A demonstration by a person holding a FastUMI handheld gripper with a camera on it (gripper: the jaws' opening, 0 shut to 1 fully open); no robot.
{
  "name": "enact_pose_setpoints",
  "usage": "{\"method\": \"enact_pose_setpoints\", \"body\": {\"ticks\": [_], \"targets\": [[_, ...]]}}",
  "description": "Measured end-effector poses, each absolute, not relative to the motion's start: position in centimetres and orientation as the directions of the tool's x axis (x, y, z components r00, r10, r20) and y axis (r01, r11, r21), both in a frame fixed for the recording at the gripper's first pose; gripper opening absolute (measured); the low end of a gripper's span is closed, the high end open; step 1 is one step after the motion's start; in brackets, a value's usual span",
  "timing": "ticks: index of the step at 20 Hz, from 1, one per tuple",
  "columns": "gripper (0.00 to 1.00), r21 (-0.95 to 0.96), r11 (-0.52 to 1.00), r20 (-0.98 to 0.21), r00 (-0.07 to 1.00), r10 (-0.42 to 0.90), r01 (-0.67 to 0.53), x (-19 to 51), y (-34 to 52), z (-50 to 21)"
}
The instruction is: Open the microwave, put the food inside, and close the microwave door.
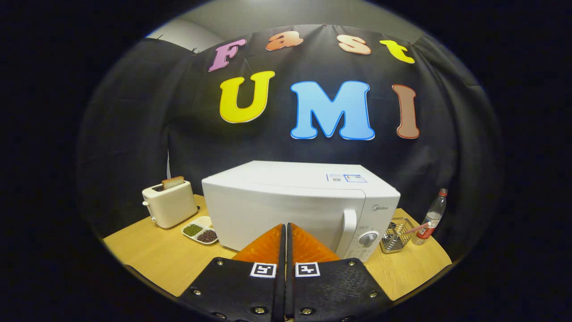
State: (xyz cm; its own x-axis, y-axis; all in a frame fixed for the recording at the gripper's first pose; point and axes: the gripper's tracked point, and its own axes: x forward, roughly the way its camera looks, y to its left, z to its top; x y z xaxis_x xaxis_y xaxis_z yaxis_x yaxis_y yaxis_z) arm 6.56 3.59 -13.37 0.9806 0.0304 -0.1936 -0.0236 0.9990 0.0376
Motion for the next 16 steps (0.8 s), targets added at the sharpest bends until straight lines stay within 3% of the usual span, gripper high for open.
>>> {"method": "enact_pose_setpoints", "body": {"ticks": [5,12,13,15,16], "targets": [[0.01,0.04,0.999,-0.064,0.998,0.013,-0.011,1.7,3.2,-4.1],[0.03,0.014,0.998,0.037,0.997,-0.067,0.067,-4.1,2.6,3.2],[0.08,0.004,0.994,0.039,0.994,-0.106,0.106,-5.1,2.1,3.4],[0.5,-0.022,0.991,-0.005,0.991,-0.131,0.131,-6.1,2.4,2.4],[0.61,-0.027,0.992,-0.039,0.992,-0.122,0.121,-6.4,3.2,1.7]]}}
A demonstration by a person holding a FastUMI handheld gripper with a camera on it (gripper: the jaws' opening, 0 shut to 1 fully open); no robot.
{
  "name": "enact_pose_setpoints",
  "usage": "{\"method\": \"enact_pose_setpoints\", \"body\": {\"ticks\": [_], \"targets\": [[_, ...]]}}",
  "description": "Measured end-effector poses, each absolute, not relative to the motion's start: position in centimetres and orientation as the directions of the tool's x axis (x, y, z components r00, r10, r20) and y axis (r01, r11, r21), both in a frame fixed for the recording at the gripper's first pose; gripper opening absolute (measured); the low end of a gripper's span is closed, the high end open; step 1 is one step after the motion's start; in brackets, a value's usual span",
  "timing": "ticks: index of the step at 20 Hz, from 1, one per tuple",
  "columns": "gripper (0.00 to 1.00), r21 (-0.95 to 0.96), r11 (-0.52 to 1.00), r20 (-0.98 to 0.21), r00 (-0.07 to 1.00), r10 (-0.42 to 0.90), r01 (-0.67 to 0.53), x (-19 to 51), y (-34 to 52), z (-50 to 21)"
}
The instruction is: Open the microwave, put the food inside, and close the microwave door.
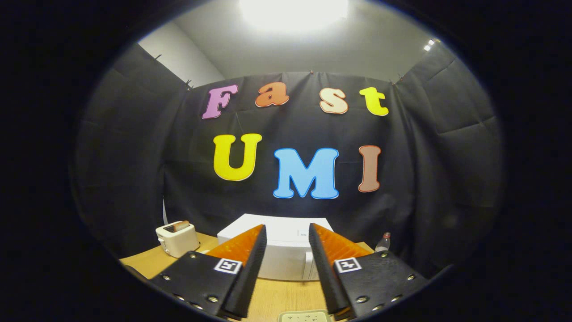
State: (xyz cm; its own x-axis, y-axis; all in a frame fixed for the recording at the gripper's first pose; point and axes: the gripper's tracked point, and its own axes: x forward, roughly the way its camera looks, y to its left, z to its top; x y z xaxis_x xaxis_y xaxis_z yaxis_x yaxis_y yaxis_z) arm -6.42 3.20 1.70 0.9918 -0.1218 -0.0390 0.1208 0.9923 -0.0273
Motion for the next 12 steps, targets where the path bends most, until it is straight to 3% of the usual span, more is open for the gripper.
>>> {"method": "enact_pose_setpoints", "body": {"ticks": [1,2,9,12], "targets": [[0.87,-0.029,0.993,-0.069,0.991,-0.116,0.114,-6.8,3.6,1.2],[0.94,-0.019,0.994,-0.065,0.992,-0.111,0.109,-6.9,3.9,1.4],[0.96,-0.048,0.994,0.033,0.994,-0.101,0.103,-8.1,4.8,4.2],[0.96,-0.056,0.995,0.02,0.996,-0.084,0.085,-7.9,5.8,3.6]]}}
